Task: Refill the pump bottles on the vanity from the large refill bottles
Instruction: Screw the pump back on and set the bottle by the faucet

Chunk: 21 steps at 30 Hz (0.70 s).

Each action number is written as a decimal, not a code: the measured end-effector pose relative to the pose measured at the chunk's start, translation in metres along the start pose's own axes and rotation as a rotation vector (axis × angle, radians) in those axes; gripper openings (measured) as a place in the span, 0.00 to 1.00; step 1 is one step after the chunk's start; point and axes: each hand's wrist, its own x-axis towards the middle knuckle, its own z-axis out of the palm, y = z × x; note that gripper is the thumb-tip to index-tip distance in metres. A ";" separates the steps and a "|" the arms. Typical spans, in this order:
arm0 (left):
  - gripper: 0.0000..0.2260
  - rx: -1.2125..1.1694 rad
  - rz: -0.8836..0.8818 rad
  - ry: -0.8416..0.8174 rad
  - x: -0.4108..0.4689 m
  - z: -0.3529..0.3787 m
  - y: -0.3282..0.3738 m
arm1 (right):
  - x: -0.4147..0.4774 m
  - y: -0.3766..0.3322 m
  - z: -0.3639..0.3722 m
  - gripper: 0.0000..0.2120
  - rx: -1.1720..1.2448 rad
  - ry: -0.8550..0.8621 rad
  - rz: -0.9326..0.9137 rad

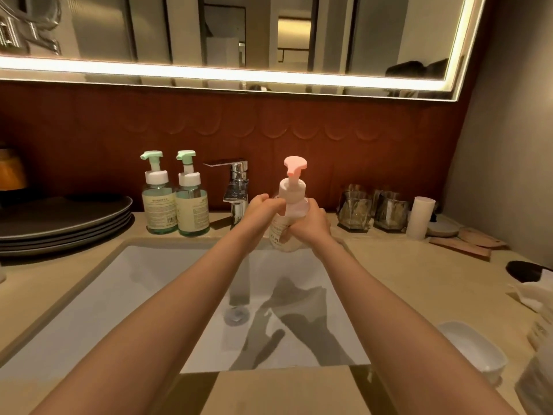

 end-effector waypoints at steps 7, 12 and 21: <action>0.31 0.099 -0.030 0.001 0.026 -0.006 0.000 | 0.039 -0.004 0.017 0.39 -0.027 -0.019 0.013; 0.33 0.162 -0.048 -0.014 0.048 -0.003 -0.005 | 0.060 -0.003 0.023 0.34 0.022 -0.024 0.033; 0.28 0.169 -0.063 0.072 0.062 0.007 -0.025 | 0.073 0.010 0.021 0.39 0.039 -0.062 0.115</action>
